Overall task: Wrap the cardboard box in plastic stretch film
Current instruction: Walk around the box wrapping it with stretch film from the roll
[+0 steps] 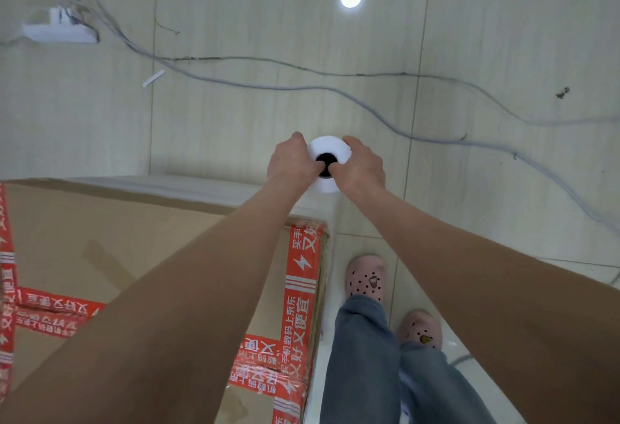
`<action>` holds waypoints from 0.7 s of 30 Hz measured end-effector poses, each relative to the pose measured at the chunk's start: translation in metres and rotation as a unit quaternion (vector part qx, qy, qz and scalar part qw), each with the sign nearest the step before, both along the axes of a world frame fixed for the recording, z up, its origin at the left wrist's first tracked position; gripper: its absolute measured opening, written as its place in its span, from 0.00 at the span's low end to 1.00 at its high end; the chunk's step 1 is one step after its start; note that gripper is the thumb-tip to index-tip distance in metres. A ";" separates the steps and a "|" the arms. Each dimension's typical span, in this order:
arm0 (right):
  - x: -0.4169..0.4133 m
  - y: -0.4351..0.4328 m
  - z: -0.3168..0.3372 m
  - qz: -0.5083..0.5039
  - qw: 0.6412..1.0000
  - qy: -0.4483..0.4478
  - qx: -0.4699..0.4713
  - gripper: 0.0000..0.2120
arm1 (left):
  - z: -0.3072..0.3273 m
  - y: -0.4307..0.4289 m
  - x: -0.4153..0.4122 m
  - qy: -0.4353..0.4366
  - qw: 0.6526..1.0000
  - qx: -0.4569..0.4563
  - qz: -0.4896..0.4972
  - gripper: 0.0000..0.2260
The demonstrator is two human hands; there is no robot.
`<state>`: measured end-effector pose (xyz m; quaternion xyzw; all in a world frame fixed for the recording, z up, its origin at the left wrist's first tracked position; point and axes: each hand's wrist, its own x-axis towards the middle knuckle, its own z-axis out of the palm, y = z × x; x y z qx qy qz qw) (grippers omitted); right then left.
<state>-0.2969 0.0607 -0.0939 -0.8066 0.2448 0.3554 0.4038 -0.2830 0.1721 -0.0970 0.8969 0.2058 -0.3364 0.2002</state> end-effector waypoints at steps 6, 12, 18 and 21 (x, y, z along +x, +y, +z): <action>0.007 0.008 -0.013 -0.058 0.998 -0.028 0.021 0.27 | -0.002 0.001 0.021 -0.045 0.999 0.011 -0.020 0.09; 0.022 0.003 -0.016 -0.103 0.993 0.032 0.051 0.29 | -0.004 -0.010 0.037 -0.024 1.000 -0.002 -0.003 0.11; 0.055 -0.010 -0.016 0.038 0.999 -0.003 0.018 0.23 | -0.011 -0.015 0.058 -0.001 1.000 -0.003 -0.009 0.05; 0.073 -0.013 -0.010 0.092 0.995 -0.030 -0.006 0.20 | -0.012 -0.016 0.060 -0.017 0.998 -0.004 0.052 0.07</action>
